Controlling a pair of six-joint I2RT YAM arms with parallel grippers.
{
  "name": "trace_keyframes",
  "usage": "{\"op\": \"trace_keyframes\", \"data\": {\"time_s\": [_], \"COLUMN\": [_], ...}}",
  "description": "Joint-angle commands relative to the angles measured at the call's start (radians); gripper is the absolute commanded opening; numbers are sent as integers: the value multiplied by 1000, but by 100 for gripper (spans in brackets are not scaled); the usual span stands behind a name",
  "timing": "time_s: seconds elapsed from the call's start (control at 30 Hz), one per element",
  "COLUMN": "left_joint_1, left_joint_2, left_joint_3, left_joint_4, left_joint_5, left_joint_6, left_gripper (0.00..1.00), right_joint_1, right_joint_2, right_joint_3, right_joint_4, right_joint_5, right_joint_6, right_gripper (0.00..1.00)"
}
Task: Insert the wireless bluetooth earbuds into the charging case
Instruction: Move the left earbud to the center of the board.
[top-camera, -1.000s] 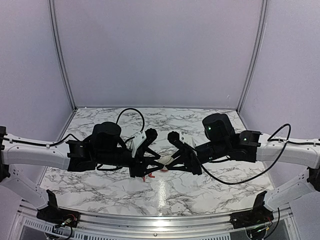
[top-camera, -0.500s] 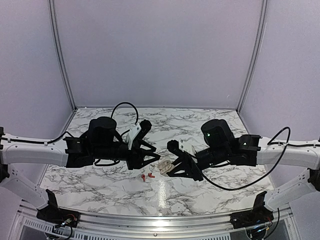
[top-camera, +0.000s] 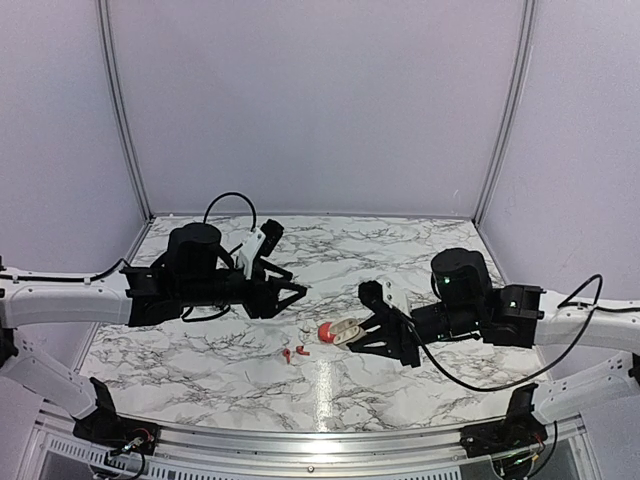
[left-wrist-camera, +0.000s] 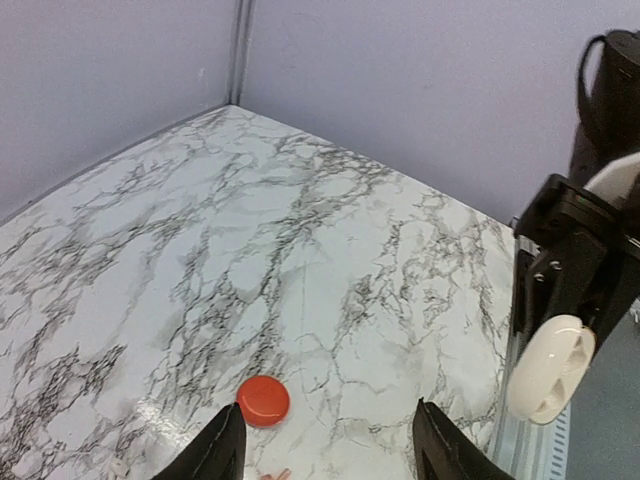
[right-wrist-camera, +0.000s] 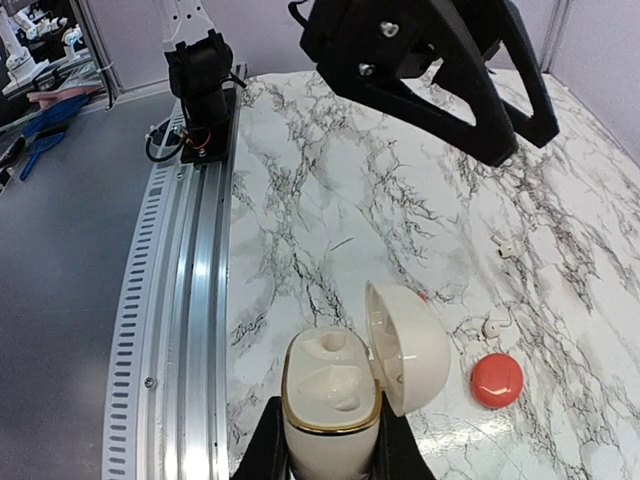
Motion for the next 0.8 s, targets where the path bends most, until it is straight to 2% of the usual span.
{"op": "trace_keyframes", "data": {"time_s": [0.0,0.13,0.27,0.47,0.7,0.77], "left_joint_1": [94,148,156,177,177,176], "left_joint_2": [1,46,167,385,597,654], "left_joint_3": [-14,15,164,432,658,711], "left_joint_4": [-41,-136,-403,-792,-1015,-1066], "left_joint_5": [-86,-106,-214,-281,-283,-299], "left_joint_6": [-91,-91,20,168,256,275], "left_gripper": [59,59,59,57,56,53], "right_joint_1": [-1,1,8,23,29,29], "right_joint_2": [-126,-188,-157,-122,-114,-114], "right_joint_3": [-72,-104,-76,-62,-58,-58], "right_joint_4": [158,221,178,141,132,131], "right_joint_5": [66,91,103,90,79,79], "right_joint_6": [32,4,-12,-11,-7,-6], "right_gripper": [0,0,0,0,0,0]}}
